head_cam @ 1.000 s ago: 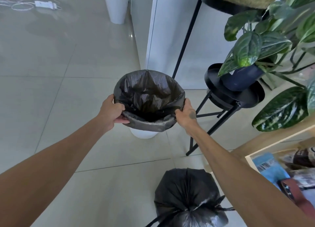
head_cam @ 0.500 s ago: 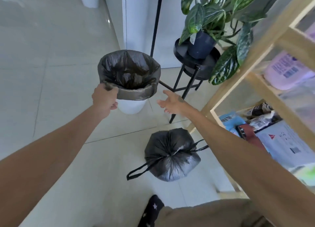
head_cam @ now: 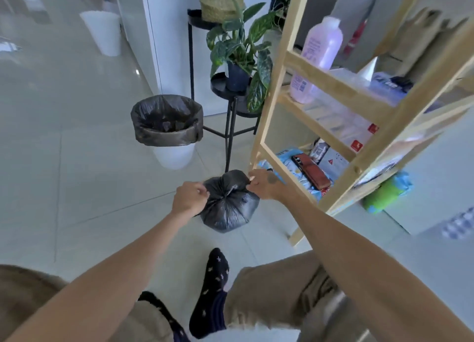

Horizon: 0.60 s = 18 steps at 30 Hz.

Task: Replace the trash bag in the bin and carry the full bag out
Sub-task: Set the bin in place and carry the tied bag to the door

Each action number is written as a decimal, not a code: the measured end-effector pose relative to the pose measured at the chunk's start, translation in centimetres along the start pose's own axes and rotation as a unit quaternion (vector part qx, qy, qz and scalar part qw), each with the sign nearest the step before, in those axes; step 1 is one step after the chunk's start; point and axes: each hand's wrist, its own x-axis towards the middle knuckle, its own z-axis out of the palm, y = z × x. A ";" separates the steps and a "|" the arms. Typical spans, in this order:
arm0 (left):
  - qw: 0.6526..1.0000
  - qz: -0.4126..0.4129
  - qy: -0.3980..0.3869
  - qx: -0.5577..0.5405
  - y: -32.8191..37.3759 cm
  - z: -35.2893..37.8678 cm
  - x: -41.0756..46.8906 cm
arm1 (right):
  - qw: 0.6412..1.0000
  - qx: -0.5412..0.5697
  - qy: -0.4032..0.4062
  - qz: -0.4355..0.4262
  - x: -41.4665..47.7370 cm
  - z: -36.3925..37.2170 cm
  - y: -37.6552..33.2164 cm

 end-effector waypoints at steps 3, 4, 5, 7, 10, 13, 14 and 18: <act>0.999 0.031 0.001 0.037 0.1 0.2 -1.9 | 0.999 -0.033 0.001 0.008 -0.8 0.7 1.4; 0.999 0.034 0.001 0.040 0.0 0.2 -2.2 | 0.999 -0.041 0.002 0.010 0.8 1.4 2.8; 0.999 0.033 0.000 0.041 -0.1 0.3 -2.3 | 0.999 -0.051 0.003 0.009 2.4 2.1 4.2; 0.998 0.034 -0.004 0.047 -0.4 0.2 -1.8 | 0.998 -0.061 0.009 0.003 3.4 2.8 4.7; 0.997 0.027 -0.017 0.072 -1.1 0.7 0.0 | 0.997 -0.076 0.003 -0.002 0.2 2.4 2.1; 0.993 0.018 -0.037 0.114 -2.0 2.1 2.4 | 0.994 -0.112 0.001 -0.004 1.2 2.5 2.5; 0.991 0.016 -0.043 0.128 -2.3 2.7 3.2 | 0.993 -0.119 0.010 -0.009 1.8 2.3 2.6; 0.980 0.029 -0.039 0.193 -3.8 4.8 6.8 | 0.986 -0.157 0.049 -0.025 6.3 2.4 3.6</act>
